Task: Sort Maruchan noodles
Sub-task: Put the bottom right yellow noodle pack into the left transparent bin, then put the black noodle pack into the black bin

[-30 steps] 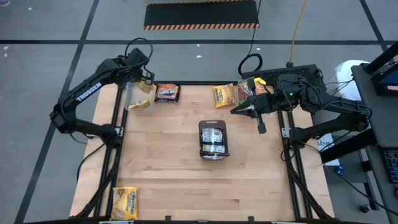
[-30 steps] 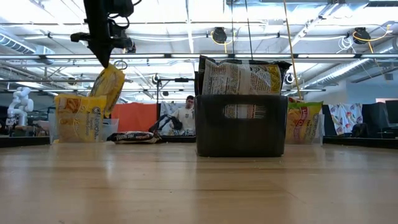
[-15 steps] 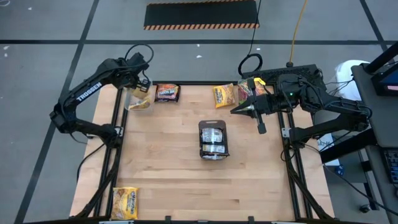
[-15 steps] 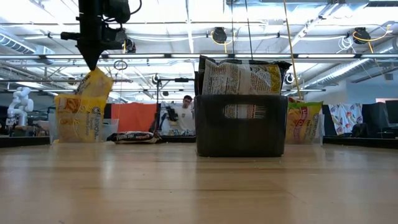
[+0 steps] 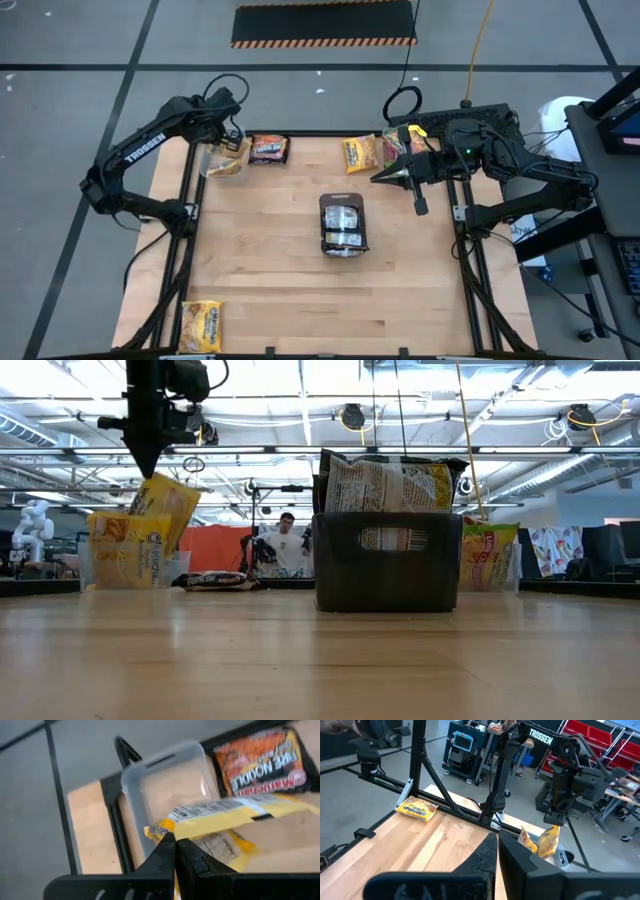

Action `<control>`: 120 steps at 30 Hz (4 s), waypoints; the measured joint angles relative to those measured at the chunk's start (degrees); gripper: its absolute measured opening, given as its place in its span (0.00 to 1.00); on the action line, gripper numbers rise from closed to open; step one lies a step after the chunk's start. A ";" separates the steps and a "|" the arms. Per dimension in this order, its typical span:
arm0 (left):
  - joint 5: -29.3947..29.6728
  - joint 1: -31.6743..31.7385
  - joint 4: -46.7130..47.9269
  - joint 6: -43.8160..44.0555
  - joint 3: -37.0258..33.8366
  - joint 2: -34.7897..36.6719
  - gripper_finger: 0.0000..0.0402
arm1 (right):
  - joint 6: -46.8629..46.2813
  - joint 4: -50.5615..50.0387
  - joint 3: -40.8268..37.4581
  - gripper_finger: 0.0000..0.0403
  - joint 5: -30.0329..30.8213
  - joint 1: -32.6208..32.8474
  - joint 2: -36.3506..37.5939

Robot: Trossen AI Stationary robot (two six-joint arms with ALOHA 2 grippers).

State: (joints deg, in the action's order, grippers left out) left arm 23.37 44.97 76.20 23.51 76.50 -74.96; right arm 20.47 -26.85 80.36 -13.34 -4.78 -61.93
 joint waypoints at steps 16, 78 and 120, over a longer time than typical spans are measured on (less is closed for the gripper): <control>-3.99 -1.25 -2.80 1.44 -15.62 0.00 0.00 | 0.73 0.04 0.00 0.03 0.01 -0.01 0.00; -18.95 -7.83 -16.65 10.99 -15.12 38.25 0.06 | 1.69 2.13 0.00 0.03 2.66 0.00 -0.02; -21.38 -27.12 -22.20 -3.89 -15.10 31.93 0.06 | -16.65 -0.83 0.04 0.03 26.84 1.36 -8.92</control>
State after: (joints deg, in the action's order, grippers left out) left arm 1.99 17.86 53.99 19.62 61.41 -43.03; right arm 3.82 -27.68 80.40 13.50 -3.42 -70.85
